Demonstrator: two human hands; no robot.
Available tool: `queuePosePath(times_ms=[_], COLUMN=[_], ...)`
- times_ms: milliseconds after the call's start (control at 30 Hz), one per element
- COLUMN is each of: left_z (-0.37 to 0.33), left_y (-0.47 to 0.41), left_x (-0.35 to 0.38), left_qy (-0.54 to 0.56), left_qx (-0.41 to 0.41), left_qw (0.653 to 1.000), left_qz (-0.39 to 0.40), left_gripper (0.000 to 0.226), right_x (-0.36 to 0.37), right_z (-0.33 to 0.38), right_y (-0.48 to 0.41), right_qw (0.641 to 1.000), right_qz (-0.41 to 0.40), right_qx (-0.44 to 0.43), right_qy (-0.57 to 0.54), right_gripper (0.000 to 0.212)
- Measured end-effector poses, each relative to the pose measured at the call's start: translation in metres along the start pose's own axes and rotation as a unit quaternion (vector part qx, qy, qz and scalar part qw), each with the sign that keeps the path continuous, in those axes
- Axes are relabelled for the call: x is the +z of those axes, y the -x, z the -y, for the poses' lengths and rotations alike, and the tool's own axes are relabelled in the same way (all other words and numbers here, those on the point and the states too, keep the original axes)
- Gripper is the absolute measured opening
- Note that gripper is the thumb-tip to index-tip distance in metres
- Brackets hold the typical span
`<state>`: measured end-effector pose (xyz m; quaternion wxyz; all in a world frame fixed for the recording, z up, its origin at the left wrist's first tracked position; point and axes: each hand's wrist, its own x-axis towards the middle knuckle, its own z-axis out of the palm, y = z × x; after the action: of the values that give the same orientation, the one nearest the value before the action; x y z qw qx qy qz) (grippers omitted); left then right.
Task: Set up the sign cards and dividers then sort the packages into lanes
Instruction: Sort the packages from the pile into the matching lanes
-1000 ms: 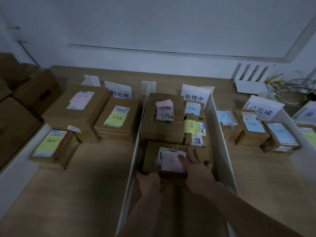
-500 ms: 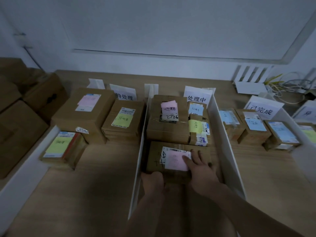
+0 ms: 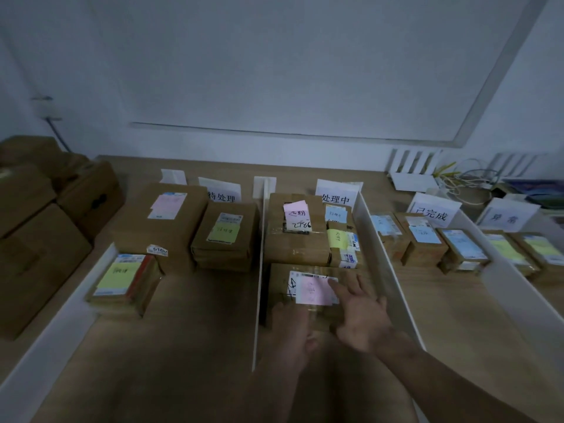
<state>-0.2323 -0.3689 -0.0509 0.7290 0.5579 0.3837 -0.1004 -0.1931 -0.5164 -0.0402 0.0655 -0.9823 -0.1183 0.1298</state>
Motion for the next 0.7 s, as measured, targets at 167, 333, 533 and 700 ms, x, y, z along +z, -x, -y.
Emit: queuePosePath(times_ms=[167,333,533,700], left_z=[-0.013,-0.015,-0.01,-0.004], left_y=[0.033,0.074,0.116,0.14], left_x=[-0.013,-0.031,-0.061,-0.096], left_qy=[-0.034,-0.078,-0.171,-0.285], left_qx=[0.053,0.146,0.249,0.31], left_qw=[0.998,0.986,0.951,0.9], left_qz=[0.027,0.0,-0.068,-0.115], left_gripper=[0.035,0.01,0.039,0.07], right_x=[-0.018,-0.024,-0.036,-0.033], right_z=[0.01,0.023,0.044,0.071], right_y=[0.022,0.05,0.092,0.105], right_qw=[0.999,0.994,0.992,0.981], right_qz=[-0.036,-0.088,-0.083,-0.103], right_qx=[-0.025,-0.052,-0.078,-0.113], right_qy=[-0.005,-0.046,-0.059,-0.118], right_gripper=[0.099,0.085,0.086,0.082])
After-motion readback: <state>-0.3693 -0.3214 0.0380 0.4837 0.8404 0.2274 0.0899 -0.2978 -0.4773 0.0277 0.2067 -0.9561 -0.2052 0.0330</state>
